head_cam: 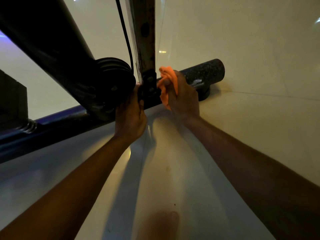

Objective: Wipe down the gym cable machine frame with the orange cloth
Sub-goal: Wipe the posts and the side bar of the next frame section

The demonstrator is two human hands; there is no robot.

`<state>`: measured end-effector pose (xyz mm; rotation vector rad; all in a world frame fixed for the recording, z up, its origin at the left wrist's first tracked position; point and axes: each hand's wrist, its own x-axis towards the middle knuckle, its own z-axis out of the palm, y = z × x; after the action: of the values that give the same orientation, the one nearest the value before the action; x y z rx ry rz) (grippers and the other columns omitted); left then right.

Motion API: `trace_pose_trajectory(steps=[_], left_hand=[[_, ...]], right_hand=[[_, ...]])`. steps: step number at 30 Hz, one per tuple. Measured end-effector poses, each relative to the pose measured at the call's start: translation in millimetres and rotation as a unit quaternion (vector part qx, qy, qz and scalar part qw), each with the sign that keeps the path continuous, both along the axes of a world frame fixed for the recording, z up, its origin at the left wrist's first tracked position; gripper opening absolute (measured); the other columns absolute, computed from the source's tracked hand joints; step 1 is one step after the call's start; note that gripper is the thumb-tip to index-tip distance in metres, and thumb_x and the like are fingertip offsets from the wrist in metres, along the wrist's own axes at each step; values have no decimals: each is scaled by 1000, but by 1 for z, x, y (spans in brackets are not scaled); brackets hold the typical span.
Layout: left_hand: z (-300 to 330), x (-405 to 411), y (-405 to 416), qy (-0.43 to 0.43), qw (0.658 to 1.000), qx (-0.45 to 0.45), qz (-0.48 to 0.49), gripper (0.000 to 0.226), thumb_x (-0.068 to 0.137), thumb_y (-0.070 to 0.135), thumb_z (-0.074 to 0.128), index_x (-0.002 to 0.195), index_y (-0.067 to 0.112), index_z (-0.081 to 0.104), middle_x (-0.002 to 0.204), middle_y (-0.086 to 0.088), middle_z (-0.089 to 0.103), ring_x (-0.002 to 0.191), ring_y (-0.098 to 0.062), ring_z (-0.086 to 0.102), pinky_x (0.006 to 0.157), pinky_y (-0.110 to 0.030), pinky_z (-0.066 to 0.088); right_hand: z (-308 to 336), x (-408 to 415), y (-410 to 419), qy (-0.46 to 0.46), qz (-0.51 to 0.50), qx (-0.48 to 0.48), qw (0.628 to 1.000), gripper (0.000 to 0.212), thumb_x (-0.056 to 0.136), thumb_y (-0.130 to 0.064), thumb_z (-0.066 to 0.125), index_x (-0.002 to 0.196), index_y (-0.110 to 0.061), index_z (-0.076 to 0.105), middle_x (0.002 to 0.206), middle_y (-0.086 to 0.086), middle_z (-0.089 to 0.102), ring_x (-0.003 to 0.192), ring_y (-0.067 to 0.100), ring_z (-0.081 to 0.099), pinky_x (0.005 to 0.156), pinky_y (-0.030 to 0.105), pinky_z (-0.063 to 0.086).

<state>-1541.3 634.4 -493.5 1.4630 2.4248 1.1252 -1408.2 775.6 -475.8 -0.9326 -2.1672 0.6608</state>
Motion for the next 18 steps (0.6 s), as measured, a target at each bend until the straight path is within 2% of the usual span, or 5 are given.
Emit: trace_pose_trajectory(steps=[3, 6, 11, 15, 18], left_hand=[[2, -2, 0, -6, 1000, 2, -8, 53, 103, 11, 49, 155, 18, 43, 141, -8, 57, 130, -26, 56, 107, -51, 49], [2, -3, 1, -10, 1000, -4, -10, 49, 107, 18, 42, 157, 20, 42, 143, -7, 56, 130, -25, 56, 107, -51, 49], [2, 1, 2, -24, 1000, -7, 2, 53, 110, 14, 45, 161, 22, 37, 152, -7, 51, 141, -25, 50, 115, -52, 45], [4, 1, 1, -22, 1000, -3, -2, 52, 109, 10, 46, 159, 21, 39, 148, -6, 54, 137, -23, 52, 113, -43, 46], [1, -2, 1, -17, 1000, 4, -12, 49, 110, 16, 44, 159, 20, 40, 147, -6, 55, 135, -22, 54, 113, -46, 47]], right_hand=[[-16, -5, -15, -47, 47, 19, 998, 70, 111, -57, 43, 167, -16, 37, 162, 15, 49, 152, 34, 46, 123, 49, 41], [-40, -18, -20, -66, 34, 111, 991, 77, 111, -54, 50, 166, -4, 32, 169, 17, 36, 162, 39, 27, 135, 57, 15], [-39, -16, -4, -36, 25, 121, 992, 61, 110, -42, 58, 159, -8, 47, 159, 11, 52, 158, 34, 37, 134, 52, 21], [-33, -25, -23, -5, 4, 56, 998, 58, 110, -30, 55, 162, -8, 42, 166, 12, 45, 162, 37, 25, 133, 59, 19], [-39, -34, -33, -33, -24, 105, 994, 67, 112, -41, 48, 164, 1, 36, 169, 20, 40, 161, 44, 27, 133, 60, 18]])
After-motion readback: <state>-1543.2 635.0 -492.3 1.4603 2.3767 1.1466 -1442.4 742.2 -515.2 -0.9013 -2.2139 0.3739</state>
